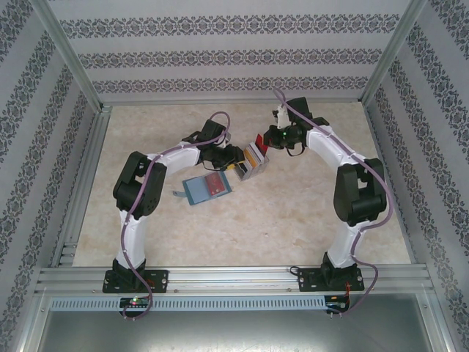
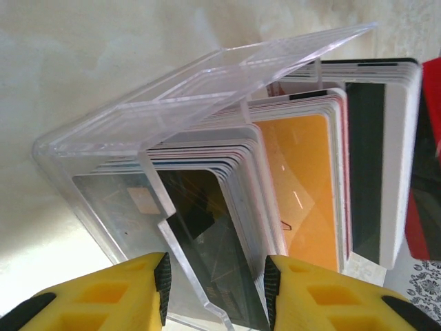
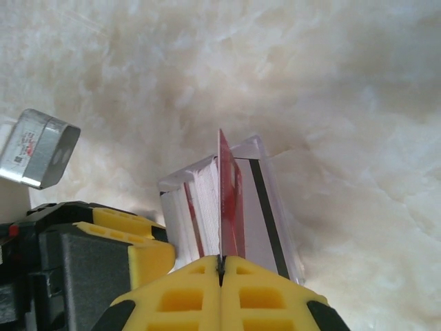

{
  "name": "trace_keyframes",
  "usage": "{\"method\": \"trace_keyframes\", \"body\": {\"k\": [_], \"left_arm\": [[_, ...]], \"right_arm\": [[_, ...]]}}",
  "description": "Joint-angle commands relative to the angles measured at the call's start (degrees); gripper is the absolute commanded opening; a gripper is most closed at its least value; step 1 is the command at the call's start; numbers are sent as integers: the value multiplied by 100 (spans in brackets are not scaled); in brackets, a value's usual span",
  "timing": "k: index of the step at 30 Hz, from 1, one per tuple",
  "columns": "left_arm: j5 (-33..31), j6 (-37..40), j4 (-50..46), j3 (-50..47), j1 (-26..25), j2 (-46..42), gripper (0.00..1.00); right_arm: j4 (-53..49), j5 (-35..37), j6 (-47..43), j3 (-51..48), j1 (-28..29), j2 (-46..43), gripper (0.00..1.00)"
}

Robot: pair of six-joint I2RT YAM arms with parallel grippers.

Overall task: Put the credit cards into the card holder
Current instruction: Pick up the credit card from the storage box.

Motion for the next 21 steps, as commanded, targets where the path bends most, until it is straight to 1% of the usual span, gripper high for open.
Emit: {"method": "trace_keyframes", "body": {"k": [1, 6, 12, 16, 21], "left_arm": [[-70, 37, 112, -94, -72, -529, 43], [-70, 57, 444, -389, -64, -875, 43], [102, -160, 1423, -969, -21, -1260, 43], [233, -165, 1745, -1124, -19, -1459, 43], [346, -139, 1984, -1309, -13, -1761, 43]], "right_arm": [[-13, -43, -27, -156, 17, -369, 6], [143, 71, 33, -385, 23, -756, 6], [459, 62, 208, -778, 54, -1339, 6], [1016, -340, 613, -1214, 77, -1697, 6], [1693, -775, 1015, -1645, 248, -1940, 6]]}}
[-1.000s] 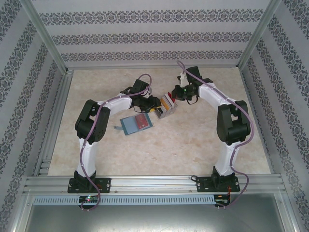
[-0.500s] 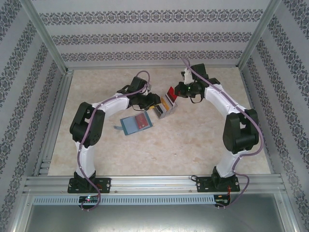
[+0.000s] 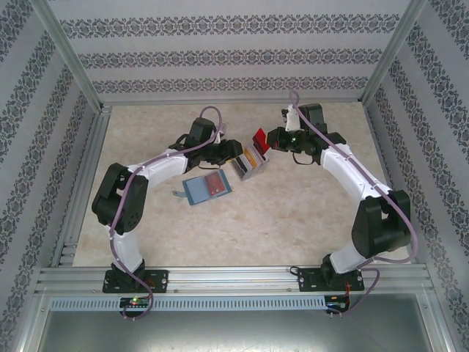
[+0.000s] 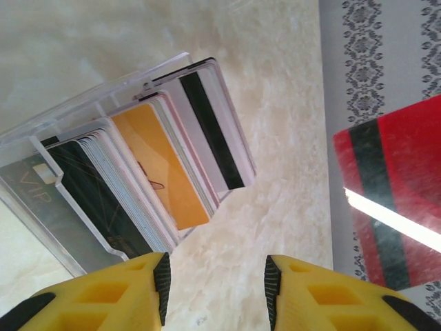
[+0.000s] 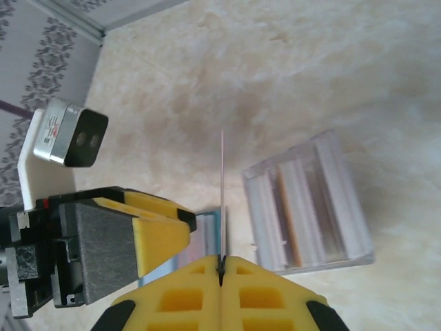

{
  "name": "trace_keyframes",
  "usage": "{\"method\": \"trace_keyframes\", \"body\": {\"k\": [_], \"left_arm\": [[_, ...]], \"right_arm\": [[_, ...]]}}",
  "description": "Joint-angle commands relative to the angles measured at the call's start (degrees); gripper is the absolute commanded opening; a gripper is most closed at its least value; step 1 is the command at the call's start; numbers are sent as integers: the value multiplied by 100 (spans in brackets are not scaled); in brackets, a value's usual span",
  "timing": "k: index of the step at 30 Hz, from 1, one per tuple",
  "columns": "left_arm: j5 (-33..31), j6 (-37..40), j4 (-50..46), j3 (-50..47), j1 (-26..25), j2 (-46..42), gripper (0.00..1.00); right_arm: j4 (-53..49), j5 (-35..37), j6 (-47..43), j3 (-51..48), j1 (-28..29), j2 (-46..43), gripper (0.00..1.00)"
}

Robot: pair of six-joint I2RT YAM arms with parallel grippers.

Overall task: Put the credit cards into the card holder
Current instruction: Pick up the credit card from the storage box, then insert the credit card into the card slot.

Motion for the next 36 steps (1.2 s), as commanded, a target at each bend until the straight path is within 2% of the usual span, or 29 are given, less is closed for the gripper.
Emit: {"method": "trace_keyframes", "body": {"k": [1, 9, 21, 26, 36], "left_arm": [[200, -37, 548, -82, -13, -429, 43], [201, -170, 884, -491, 9, -888, 44], [652, -1191, 2281, -1114, 149, -1105, 46], [672, -1331, 2390, -1235, 229, -1114, 46], [788, -1617, 2780, -1471, 394, -1132, 46]], "right_arm": [[725, -504, 409, -260, 156, -176, 6], [1991, -981, 1186, -873, 398, -286, 7], [4021, -1265, 2395, -1617, 494, -301, 7], [4394, -1189, 2657, -1747, 477, -253, 7], [4500, -1021, 2753, -1821, 412, -200, 7]]}}
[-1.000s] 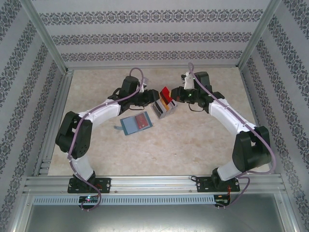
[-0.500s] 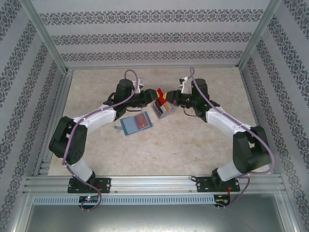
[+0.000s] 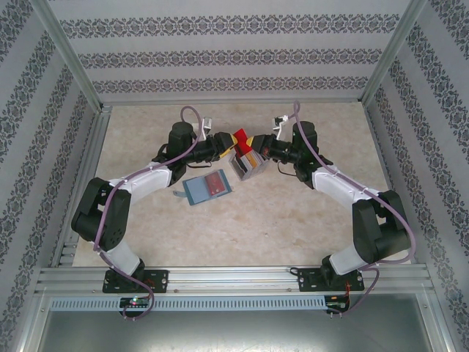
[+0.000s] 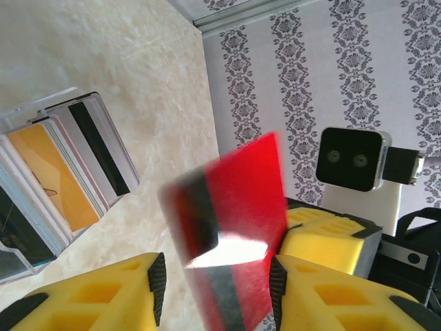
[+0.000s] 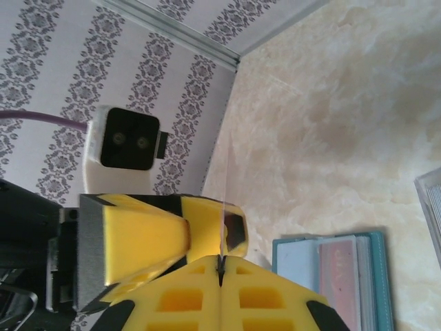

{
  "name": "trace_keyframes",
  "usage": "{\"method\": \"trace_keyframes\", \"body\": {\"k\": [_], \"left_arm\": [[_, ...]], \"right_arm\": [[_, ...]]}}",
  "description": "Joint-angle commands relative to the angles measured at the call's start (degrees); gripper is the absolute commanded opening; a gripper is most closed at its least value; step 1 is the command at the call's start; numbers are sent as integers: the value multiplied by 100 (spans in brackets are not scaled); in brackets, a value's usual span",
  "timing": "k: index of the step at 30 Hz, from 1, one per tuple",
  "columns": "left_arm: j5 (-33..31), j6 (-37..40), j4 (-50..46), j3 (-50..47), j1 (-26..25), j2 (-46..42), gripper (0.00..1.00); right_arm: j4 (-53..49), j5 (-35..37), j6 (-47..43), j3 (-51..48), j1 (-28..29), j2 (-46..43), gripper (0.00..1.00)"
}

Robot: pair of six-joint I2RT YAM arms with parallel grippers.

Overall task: Put the credit cards into the card holder
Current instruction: Insert the credit card into the card slot.

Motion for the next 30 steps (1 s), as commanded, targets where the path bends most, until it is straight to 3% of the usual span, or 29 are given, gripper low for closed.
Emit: {"method": "trace_keyframes", "body": {"k": [1, 13, 17, 24, 28, 30], "left_arm": [[169, -140, 377, -68, 56, -106, 46], [196, -226, 540, -64, 60, -124, 41], [187, -212, 540, -18, 73, -133, 31], [25, -26, 241, -88, 71, -298, 2], [-30, 133, -114, -126, 102, -398, 0], [-48, 311, -422, -173, 143, -493, 0]], "right_arm": [[442, 92, 94, -67, -20, -43, 7], [567, 8, 244, 33, 171, 212, 7], [567, 25, 246, -8, 193, 215, 7], [484, 109, 178, -91, 174, 170, 8], [403, 127, 138, -80, 198, 232, 12], [295, 152, 51, -88, 213, 243, 21]]}}
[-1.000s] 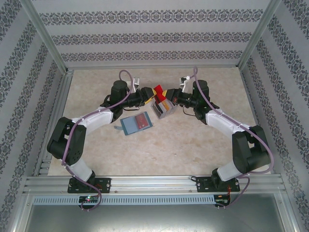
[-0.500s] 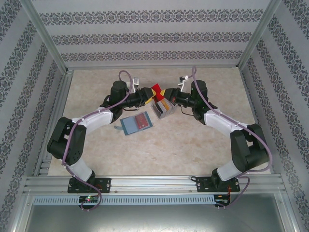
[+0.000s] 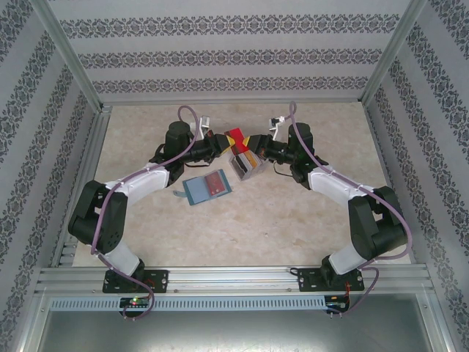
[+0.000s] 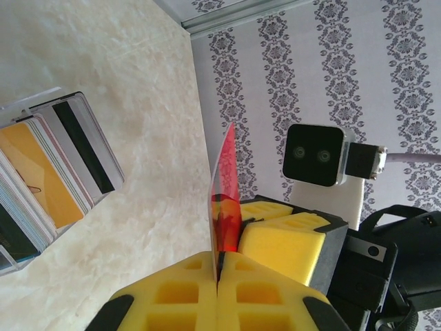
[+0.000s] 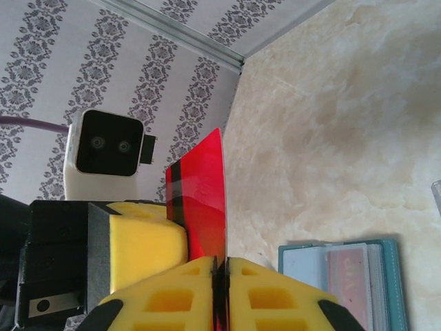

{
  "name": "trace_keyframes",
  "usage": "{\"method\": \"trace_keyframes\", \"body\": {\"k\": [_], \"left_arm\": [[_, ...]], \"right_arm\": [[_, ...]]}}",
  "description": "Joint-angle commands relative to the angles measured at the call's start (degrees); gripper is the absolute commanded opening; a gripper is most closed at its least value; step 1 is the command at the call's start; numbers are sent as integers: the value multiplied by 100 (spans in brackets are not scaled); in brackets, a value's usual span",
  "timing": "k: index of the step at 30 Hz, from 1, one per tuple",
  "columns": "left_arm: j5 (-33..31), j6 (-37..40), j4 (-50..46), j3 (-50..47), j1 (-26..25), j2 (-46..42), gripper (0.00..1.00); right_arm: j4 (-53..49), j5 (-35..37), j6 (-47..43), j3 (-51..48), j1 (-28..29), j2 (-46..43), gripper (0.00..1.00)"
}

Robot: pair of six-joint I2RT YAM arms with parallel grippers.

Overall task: Put the credit cards into the card holder
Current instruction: Insert the credit card into the card slot.

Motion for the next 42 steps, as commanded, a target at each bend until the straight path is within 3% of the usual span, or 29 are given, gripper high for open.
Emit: {"method": "trace_keyframes", "body": {"k": [1, 6, 11, 18, 24, 42], "left_arm": [[-139, 486, -618, -134, 123, -327, 0], [-170, 1295, -2214, -244, 318, -666, 0], [-202, 1629, -2827, -794, 568, -1086, 0], [-177, 1688, -2627, -1596, 673, -1359, 0], [67, 1796, -2324, -2032, 959, -1083, 0], [258, 2056, -1657, -1994, 1147, -153, 0]], "right_arm": [[-87, 27, -182, -46, 64, 44, 22], [-645, 124, -620, -31, 159, 99, 28], [-1183, 319, -1042, 58, 429, 286, 29], [-1353, 565, -1200, 204, 956, 755, 29], [-1433, 824, -1195, 343, 1248, 1161, 29], [-1562, 817, -1229, 668, 1352, 1810, 29]]}}
